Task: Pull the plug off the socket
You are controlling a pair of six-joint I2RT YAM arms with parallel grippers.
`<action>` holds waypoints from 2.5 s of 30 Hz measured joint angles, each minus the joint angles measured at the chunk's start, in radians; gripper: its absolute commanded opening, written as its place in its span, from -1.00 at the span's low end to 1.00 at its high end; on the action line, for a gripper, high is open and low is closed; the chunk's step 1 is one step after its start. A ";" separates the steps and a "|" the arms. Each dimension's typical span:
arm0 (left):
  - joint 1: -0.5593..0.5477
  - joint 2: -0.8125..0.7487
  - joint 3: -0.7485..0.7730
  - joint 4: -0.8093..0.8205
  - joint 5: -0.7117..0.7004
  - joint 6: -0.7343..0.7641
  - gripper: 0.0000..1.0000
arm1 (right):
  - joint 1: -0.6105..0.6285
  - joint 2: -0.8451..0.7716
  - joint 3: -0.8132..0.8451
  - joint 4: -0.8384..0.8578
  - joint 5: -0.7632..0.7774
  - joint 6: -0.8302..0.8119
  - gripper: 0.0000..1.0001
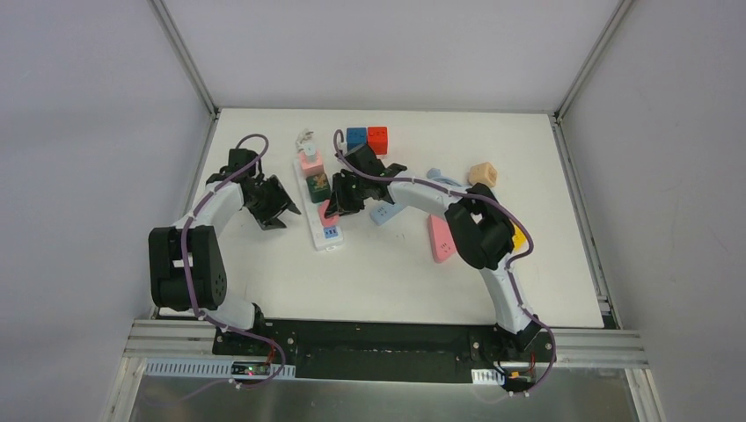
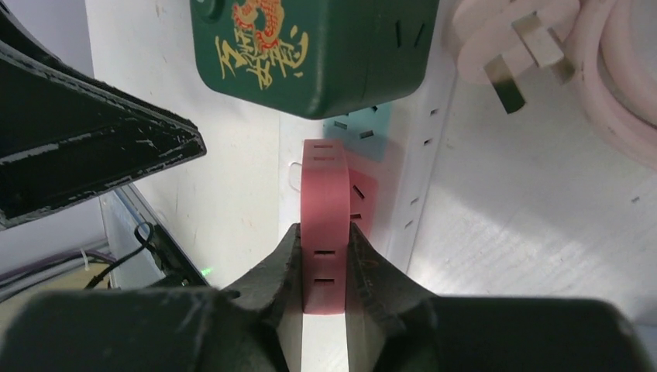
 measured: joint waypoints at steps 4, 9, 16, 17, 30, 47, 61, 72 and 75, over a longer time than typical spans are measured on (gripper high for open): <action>-0.033 0.000 -0.005 0.027 0.028 -0.007 0.18 | -0.008 -0.032 -0.028 -0.058 -0.032 -0.049 -0.95; -0.082 0.000 -0.066 0.093 0.082 -0.061 0.18 | -0.008 -0.072 -0.057 -0.153 -0.056 -0.082 -0.41; -0.117 0.035 -0.138 0.174 0.127 -0.136 0.12 | -0.003 -0.040 0.007 -0.214 -0.047 -0.091 -0.34; -0.117 0.045 -0.144 0.191 0.131 -0.149 0.10 | -0.002 -0.036 0.008 -0.205 -0.044 -0.092 -0.34; -0.119 0.080 -0.159 0.263 0.164 -0.213 -0.24 | 0.018 -0.033 0.005 -0.181 -0.005 -0.098 -1.00; -0.125 0.081 -0.131 0.211 0.106 -0.158 -0.31 | 0.076 -0.003 0.171 -0.365 0.164 -0.092 -1.00; -0.125 0.082 -0.084 0.147 0.092 -0.121 -0.07 | 0.088 -0.090 0.085 -0.343 0.269 -0.112 -1.00; -0.124 -0.051 0.078 -0.063 -0.193 -0.037 0.95 | -0.115 -0.533 -0.418 -0.192 0.110 -0.131 -1.00; -0.121 -0.116 0.105 -0.097 -0.298 -0.013 0.98 | -0.102 -0.540 -0.513 -0.177 0.053 -0.141 -1.00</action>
